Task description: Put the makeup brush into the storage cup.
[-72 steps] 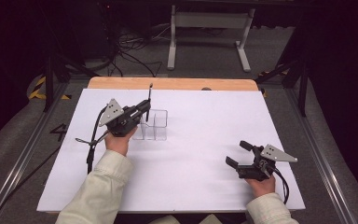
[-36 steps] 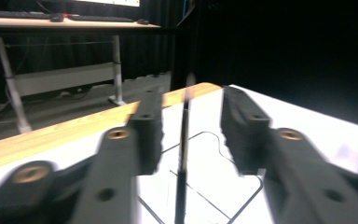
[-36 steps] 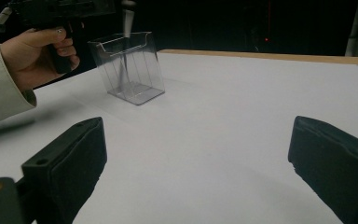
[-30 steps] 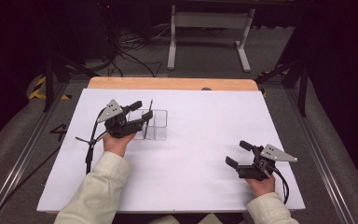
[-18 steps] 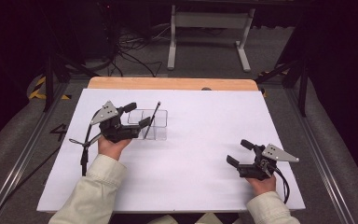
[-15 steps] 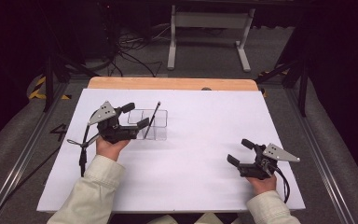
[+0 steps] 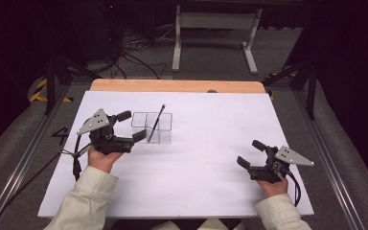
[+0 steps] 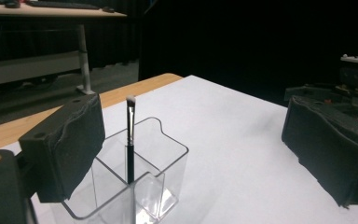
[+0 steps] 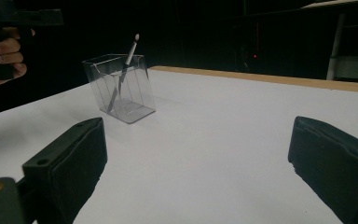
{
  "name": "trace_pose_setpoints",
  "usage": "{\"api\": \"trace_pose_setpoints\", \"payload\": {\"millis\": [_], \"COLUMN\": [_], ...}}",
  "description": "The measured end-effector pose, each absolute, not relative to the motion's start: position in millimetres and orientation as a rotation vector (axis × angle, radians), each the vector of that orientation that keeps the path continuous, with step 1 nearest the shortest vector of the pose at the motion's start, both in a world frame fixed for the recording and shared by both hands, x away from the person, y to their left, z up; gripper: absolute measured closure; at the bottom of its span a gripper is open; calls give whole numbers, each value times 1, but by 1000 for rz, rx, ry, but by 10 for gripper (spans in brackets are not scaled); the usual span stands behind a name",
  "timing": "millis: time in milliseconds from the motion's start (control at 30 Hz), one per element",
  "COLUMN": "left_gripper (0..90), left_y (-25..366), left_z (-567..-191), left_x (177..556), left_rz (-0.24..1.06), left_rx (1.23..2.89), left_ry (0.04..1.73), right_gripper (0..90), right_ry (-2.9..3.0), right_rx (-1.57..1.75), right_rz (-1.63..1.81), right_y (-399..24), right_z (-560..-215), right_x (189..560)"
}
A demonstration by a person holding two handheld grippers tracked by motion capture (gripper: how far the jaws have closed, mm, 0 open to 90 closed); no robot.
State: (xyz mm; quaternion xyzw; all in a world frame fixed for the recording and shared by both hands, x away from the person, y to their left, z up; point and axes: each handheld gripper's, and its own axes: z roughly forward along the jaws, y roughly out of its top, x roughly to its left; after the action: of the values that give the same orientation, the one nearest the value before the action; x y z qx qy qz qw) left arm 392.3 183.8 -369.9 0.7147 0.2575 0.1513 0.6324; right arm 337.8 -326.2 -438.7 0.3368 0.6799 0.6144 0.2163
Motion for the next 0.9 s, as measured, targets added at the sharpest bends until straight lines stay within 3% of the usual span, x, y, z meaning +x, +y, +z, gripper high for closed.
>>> {"api": "trace_pose_setpoints", "payload": {"millis": [900], "left_gripper": [41], "left_y": [220], "left_z": [-392], "left_x": [355], "left_rz": [322], "left_rx": [1665], "left_ry": [586], "right_gripper": [41], "right_ry": [1951], "right_rx": [898], "right_rz": [1652], "right_y": [-332], "right_z": [-431], "right_x": [338]}}
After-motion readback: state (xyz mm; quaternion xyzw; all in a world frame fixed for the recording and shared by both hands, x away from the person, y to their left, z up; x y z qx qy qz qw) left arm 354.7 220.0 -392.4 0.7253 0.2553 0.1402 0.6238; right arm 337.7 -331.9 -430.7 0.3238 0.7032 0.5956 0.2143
